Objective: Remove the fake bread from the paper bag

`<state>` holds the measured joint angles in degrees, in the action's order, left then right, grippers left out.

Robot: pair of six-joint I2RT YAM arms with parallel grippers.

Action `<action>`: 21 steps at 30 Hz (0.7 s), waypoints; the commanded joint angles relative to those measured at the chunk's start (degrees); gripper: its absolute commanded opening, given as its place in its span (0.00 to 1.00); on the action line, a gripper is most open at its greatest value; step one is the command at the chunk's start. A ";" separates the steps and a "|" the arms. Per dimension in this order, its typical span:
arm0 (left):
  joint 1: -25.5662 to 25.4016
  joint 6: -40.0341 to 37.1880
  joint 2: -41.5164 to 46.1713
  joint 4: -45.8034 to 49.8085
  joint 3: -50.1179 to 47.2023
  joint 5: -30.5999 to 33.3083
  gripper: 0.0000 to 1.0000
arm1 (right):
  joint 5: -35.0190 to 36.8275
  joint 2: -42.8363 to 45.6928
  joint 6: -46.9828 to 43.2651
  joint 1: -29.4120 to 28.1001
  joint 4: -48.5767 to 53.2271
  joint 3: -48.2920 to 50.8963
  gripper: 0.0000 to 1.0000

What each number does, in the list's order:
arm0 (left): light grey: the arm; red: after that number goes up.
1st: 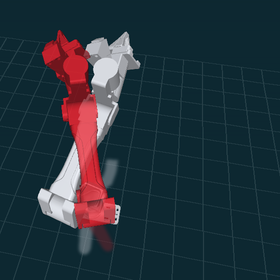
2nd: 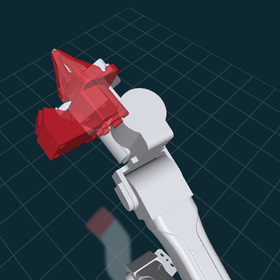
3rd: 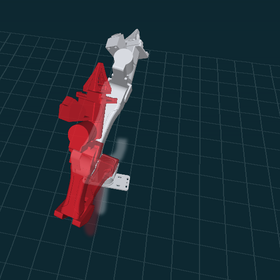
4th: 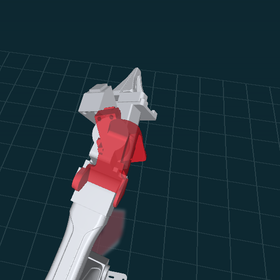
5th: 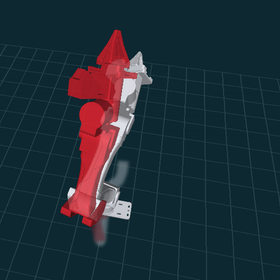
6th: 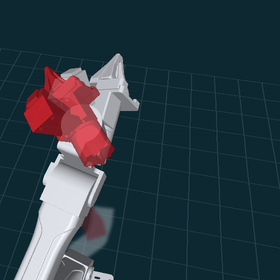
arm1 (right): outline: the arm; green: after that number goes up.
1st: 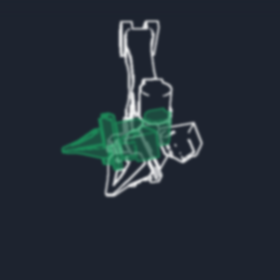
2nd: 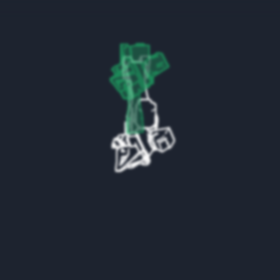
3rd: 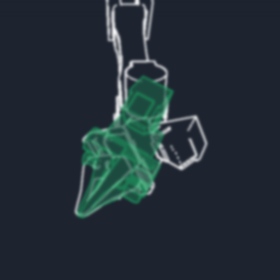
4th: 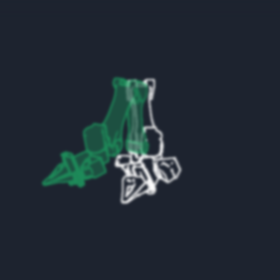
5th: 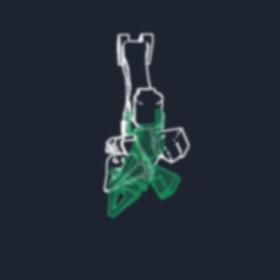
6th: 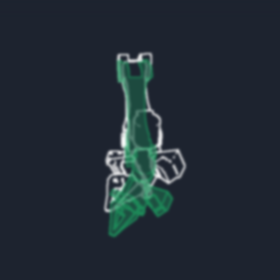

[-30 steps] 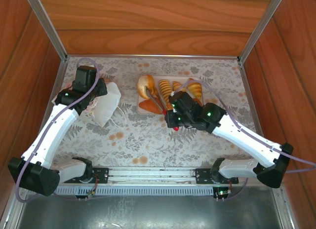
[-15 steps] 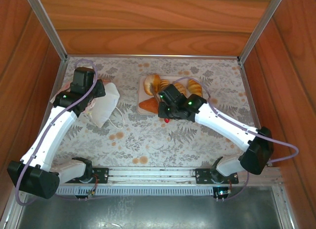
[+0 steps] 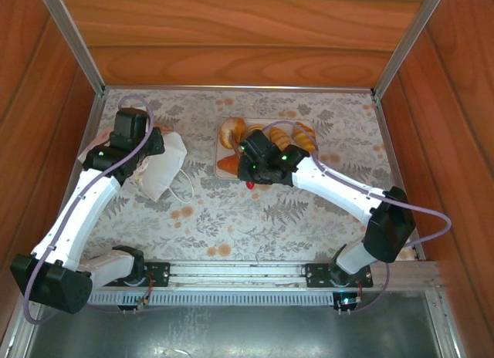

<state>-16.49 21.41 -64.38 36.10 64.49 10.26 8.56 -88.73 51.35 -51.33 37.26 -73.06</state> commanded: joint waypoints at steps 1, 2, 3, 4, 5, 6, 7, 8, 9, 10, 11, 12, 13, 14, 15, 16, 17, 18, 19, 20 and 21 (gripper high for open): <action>0.58 -0.99 1.27 0.11 -0.93 0.02 0.00 | -1.03 -0.25 2.38 0.25 -3.27 -1.38 0.17; 0.65 -1.00 1.35 0.03 -1.10 0.02 0.00 | -1.46 -0.58 2.64 0.26 -3.38 -1.34 0.19; 0.71 -1.03 1.44 0.03 -1.17 0.02 0.00 | -1.63 -1.00 2.74 0.25 -3.25 -1.46 0.20; 0.73 -1.03 1.42 0.03 -1.21 0.02 0.00 | -2.01 -1.16 2.83 0.23 -3.33 -1.47 0.21; 0.74 -1.02 1.50 -0.04 -1.20 -0.06 0.00 | -2.50 -1.37 2.88 0.18 -3.21 -1.71 0.21; 0.84 -1.02 1.50 -0.06 -1.20 -0.07 0.00 | -2.73 -1.46 2.83 0.18 -3.17 -1.82 0.23; 0.84 -0.95 1.48 -0.06 -1.27 -0.15 0.00 | -3.13 -1.30 2.71 0.19 -3.09 -1.91 0.25; 0.85 -0.94 1.49 -0.06 -1.27 -0.24 0.00 | -3.25 -1.04 2.55 0.18 -2.67 -2.14 0.29; 0.85 -0.95 1.49 -0.02 -1.29 -0.25 0.00 | -3.14 -0.61 2.52 0.10 -2.10 -2.20 0.31; 0.84 -0.93 1.50 -0.06 -1.38 -0.29 0.00 | -2.97 -0.13 2.44 0.09 -1.83 -2.21 0.31; 0.85 -0.93 1.62 -0.06 -1.38 -0.32 0.00 | -2.70 0.53 2.39 0.14 -1.18 -2.18 0.32; 0.82 -0.93 1.63 -0.09 -1.44 -0.33 0.00 | -2.37 1.23 2.35 0.11 -0.81 -1.95 0.34; 0.87 -0.93 1.63 -0.15 -1.47 -0.33 0.00 | -2.10 1.94 2.27 0.10 -0.70 -1.56 0.35; 0.93 -0.90 1.63 -0.14 -1.47 -0.42 0.00 | -1.95 2.78 2.18 0.14 -0.27 -1.37 0.35; 0.93 -0.77 1.63 -0.15 -1.55 -0.50 0.00 | -1.48 3.49 2.11 0.14 0.44 -1.24 0.36; 0.93 -0.72 1.62 -0.15 -1.54 -0.59 0.00 | -1.08 4.25 2.00 0.17 1.13 -1.21 0.36; 0.92 -0.67 1.62 -0.15 -1.56 -0.66 0.00 | -0.54 5.18 1.96 0.10 2.00 -1.14 0.36; 0.93 -0.67 1.62 -0.15 -1.52 -0.76 0.00 | -0.01 6.22 1.91 0.09 2.49 -0.79 0.37; 0.93 -0.59 1.66 -0.15 -1.47 -0.77 0.00 | 0.37 7.23 1.78 0.13 2.55 -0.47 0.37; 0.93 -0.63 1.69 -0.15 -1.34 -0.85 0.00 | 0.87 8.37 1.34 0.09 2.56 -0.03 0.36; 0.93 -0.54 1.66 -0.15 -1.34 -0.90 0.00 | 1.46 9.46 0.87 0.12 3.00 0.19 0.35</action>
<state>-16.01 21.26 -63.72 36.01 63.66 10.11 7.03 -83.07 53.32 -51.33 38.94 -73.10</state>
